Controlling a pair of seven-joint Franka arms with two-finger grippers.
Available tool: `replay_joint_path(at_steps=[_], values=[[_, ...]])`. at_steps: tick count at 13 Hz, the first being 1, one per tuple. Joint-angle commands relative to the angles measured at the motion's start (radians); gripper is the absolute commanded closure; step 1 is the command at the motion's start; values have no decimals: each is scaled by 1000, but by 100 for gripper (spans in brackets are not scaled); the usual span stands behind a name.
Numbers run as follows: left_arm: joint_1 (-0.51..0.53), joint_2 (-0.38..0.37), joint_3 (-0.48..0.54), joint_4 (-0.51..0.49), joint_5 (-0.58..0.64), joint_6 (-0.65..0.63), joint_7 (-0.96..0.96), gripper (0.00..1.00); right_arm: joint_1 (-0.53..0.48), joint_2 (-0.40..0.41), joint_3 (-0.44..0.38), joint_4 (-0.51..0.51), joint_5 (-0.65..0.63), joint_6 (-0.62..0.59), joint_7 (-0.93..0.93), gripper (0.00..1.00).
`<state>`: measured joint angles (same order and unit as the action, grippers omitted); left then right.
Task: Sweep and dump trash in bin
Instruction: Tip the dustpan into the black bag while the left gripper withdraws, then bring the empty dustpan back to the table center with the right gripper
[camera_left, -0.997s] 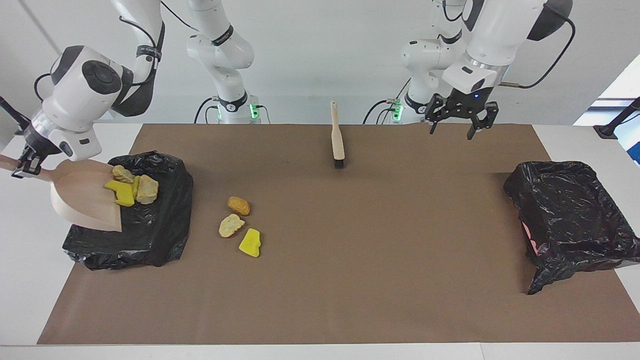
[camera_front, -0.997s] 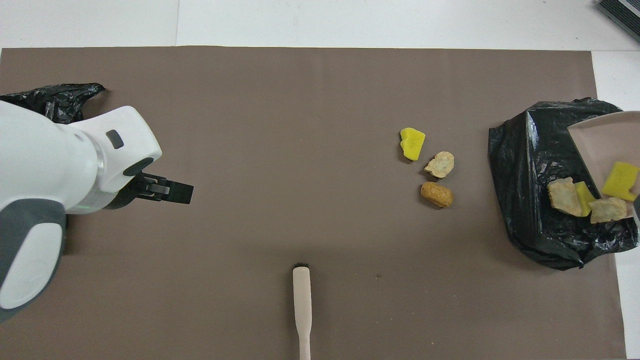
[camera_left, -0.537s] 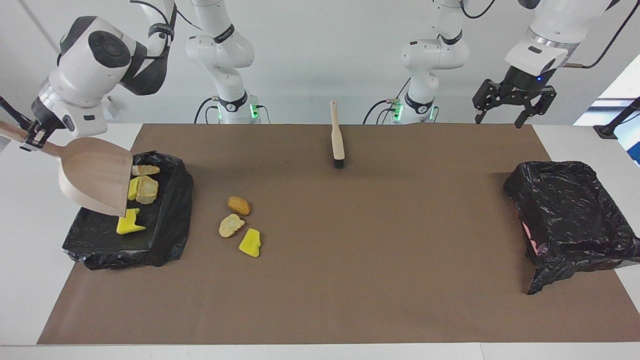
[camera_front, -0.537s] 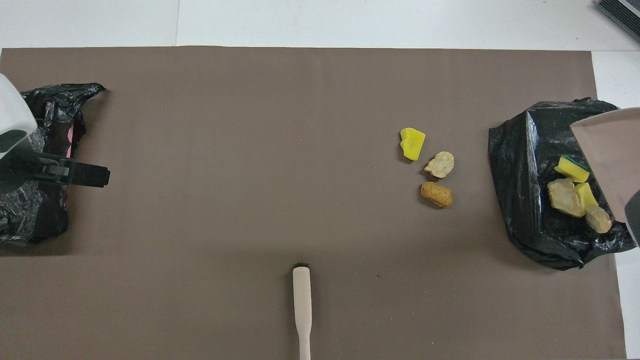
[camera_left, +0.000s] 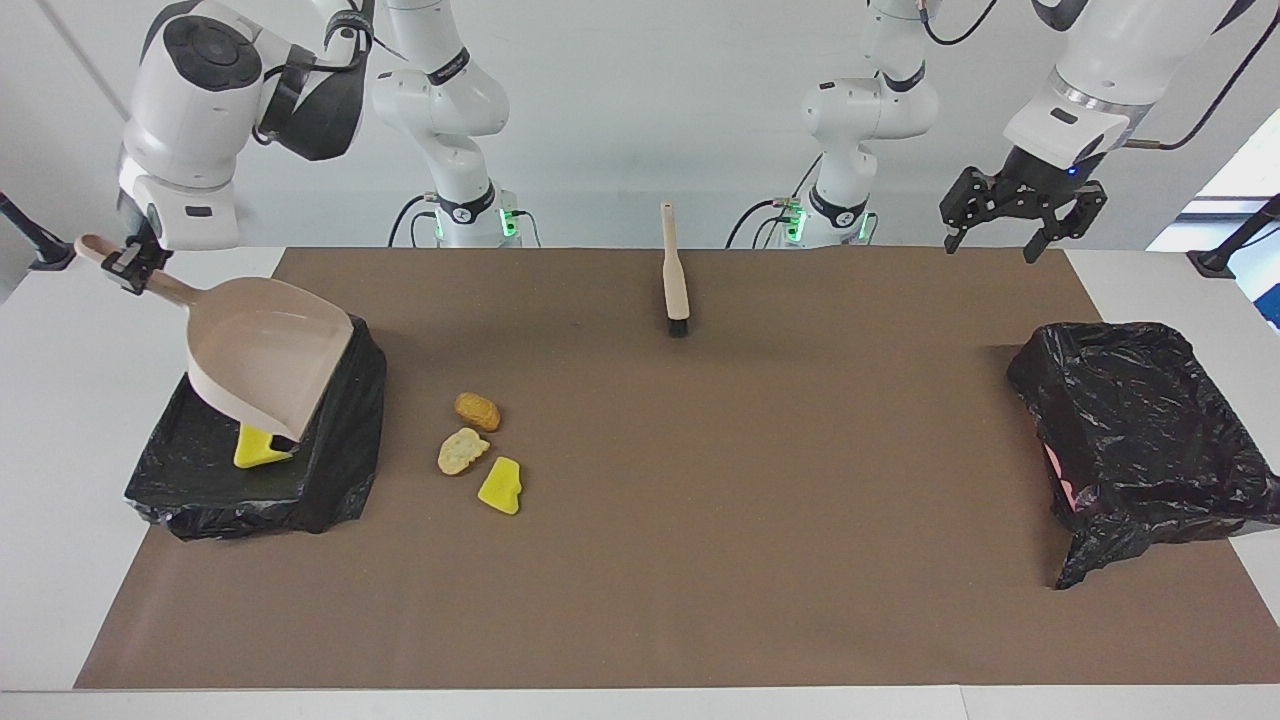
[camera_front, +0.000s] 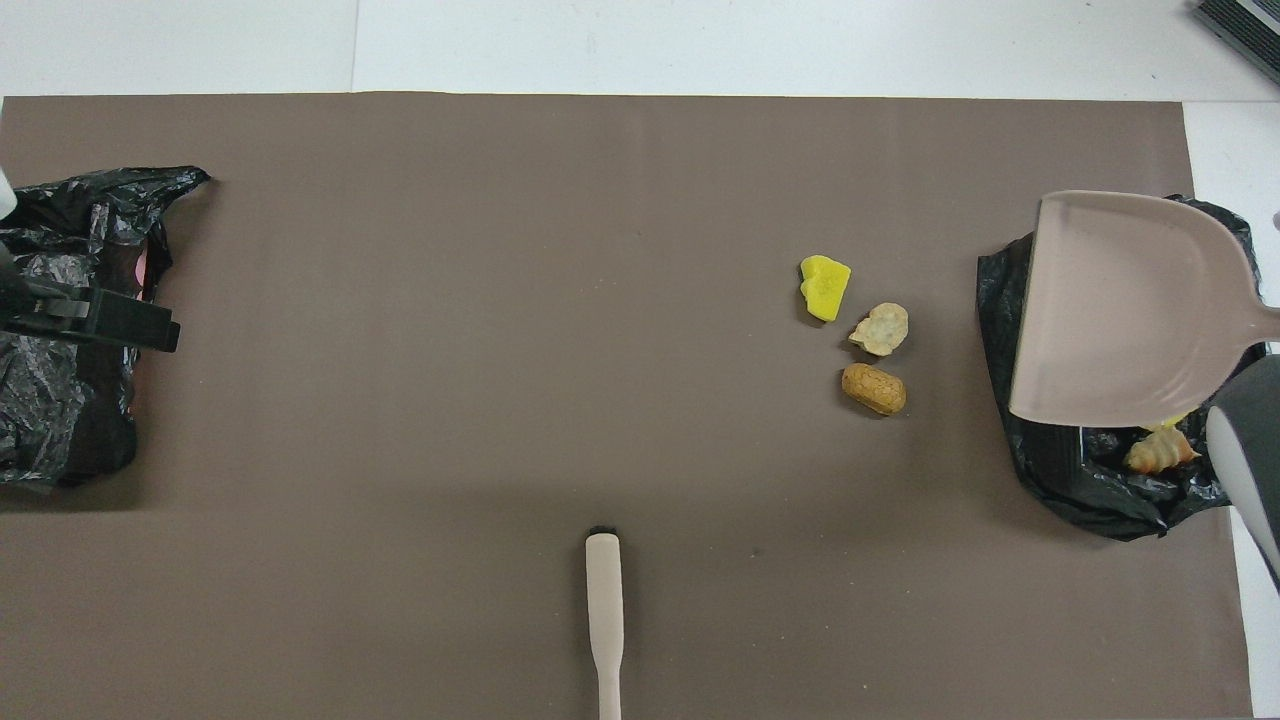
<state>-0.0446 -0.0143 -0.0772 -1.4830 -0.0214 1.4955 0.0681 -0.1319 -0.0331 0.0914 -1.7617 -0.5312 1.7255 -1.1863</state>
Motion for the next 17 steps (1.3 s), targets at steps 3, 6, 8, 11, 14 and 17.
replay_joint_path(at_steps=[3,6,8,11,14,17], values=[[8,-12,2,13,20,-56,4,0,114,5,60,1,195,-84,508,100],[8,-44,4,-28,20,-103,-1,0,256,82,60,8,370,-74,997,100],[8,-43,5,-26,21,-95,-1,0,349,171,60,31,469,-23,1327,100],[11,-41,10,-26,24,-72,-1,0,470,338,60,163,513,63,1569,100],[14,-41,11,-26,31,-72,-1,0,543,494,60,298,591,155,1792,100],[12,-43,11,-25,31,-80,-2,0,586,597,60,381,606,259,1841,100]])
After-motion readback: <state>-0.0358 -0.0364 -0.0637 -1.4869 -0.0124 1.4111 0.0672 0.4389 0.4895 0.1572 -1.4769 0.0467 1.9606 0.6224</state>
